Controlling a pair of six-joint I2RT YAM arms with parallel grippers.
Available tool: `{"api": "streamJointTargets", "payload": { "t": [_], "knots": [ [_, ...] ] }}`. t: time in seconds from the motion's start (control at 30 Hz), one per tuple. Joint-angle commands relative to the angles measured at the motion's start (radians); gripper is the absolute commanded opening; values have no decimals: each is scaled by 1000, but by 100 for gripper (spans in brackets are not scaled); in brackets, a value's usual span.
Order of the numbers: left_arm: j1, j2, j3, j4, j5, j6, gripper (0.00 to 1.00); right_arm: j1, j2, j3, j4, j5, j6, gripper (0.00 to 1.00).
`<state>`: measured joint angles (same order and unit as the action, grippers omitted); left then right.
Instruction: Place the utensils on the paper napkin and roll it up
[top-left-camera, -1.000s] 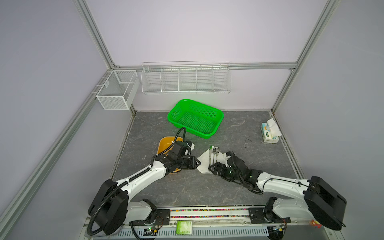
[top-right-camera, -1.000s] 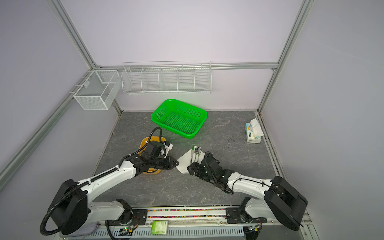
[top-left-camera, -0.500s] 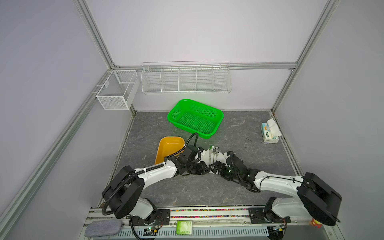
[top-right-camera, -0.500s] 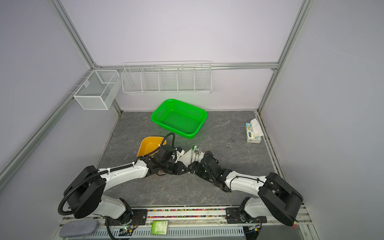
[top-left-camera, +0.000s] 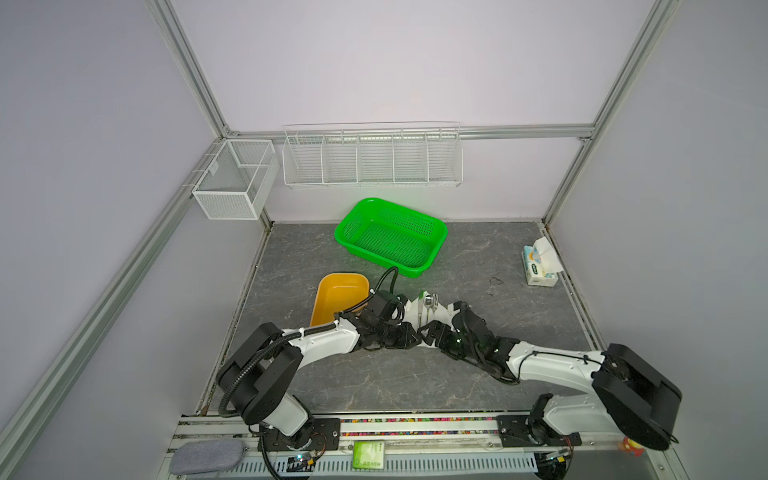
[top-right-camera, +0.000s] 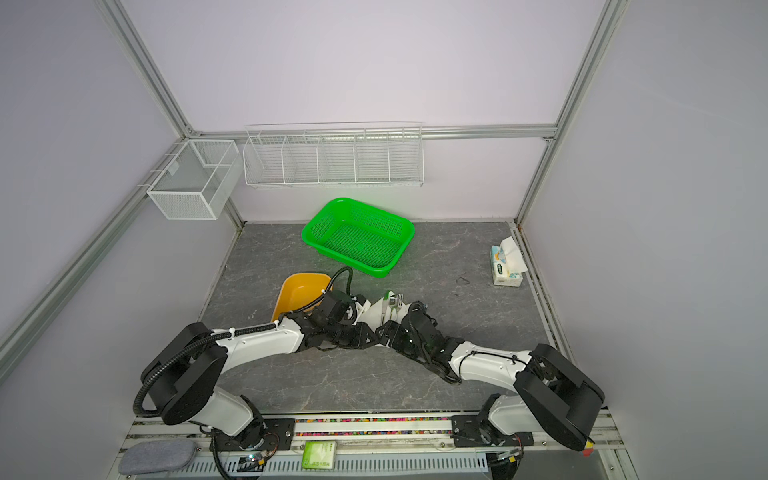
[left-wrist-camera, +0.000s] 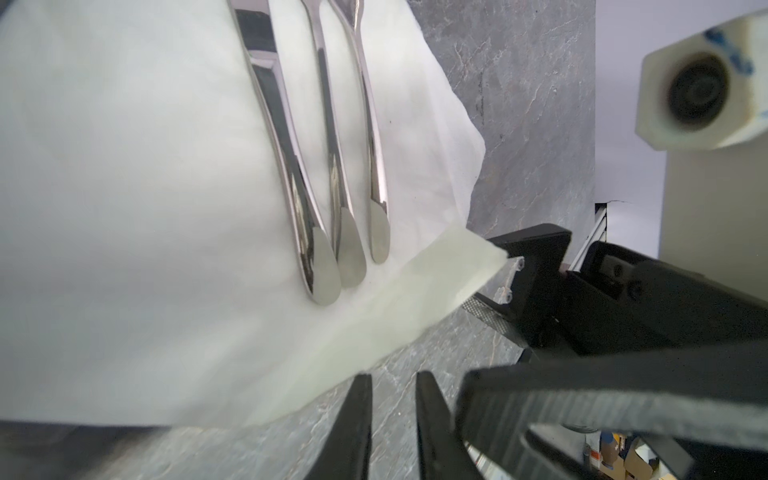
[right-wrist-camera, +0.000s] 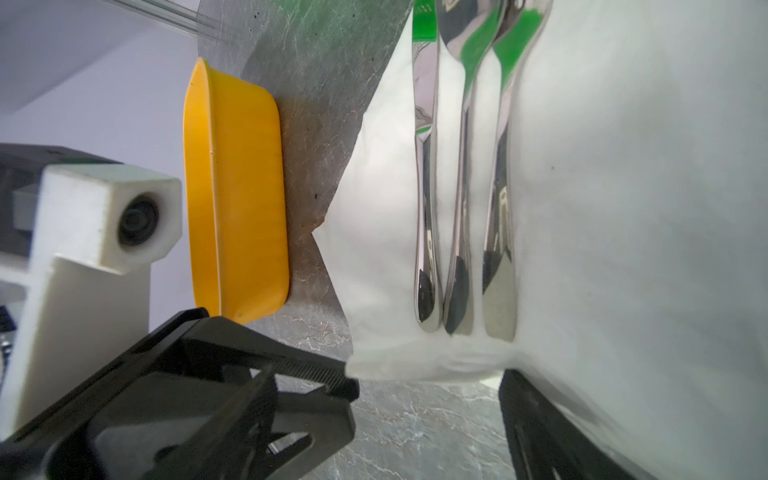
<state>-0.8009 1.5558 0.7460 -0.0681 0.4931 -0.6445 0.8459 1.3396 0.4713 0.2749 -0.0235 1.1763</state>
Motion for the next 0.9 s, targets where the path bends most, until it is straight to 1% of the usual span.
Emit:
{"api": "streamJointTargets", "payload": {
  "t": [0.0, 0.13, 0.2, 0.27, 0.37, 0.57, 0.7, 0.87],
  "knots": [
    [-4, 33, 6, 40, -15, -18, 21, -7, -7, 9, 3, 9, 46, 86],
    [-4, 69, 18, 37, -25, -27, 21, -11, -37, -10, -3, 20, 45, 86],
    [-4, 73, 23, 28, -48, -33, 21, -17, -59, -21, -12, 19, 41, 85],
    [-4, 78, 25, 14, -75, -36, 20, -19, -81, -24, -38, 20, 33, 82],
    [-4, 94, 34, 10, -68, -36, 20, -24, -106, -18, -99, 22, 11, 76],
    [-4, 97, 51, -9, -69, -31, 20, -29, -105, 17, -222, 9, -45, 49],
    [-4, 107, 68, -20, -66, -25, 20, -30, -68, 70, -297, -7, -116, 36],
    [-4, 118, 75, -33, -70, -20, 20, -30, -16, 129, -355, -10, -170, 29]
  ]
}}
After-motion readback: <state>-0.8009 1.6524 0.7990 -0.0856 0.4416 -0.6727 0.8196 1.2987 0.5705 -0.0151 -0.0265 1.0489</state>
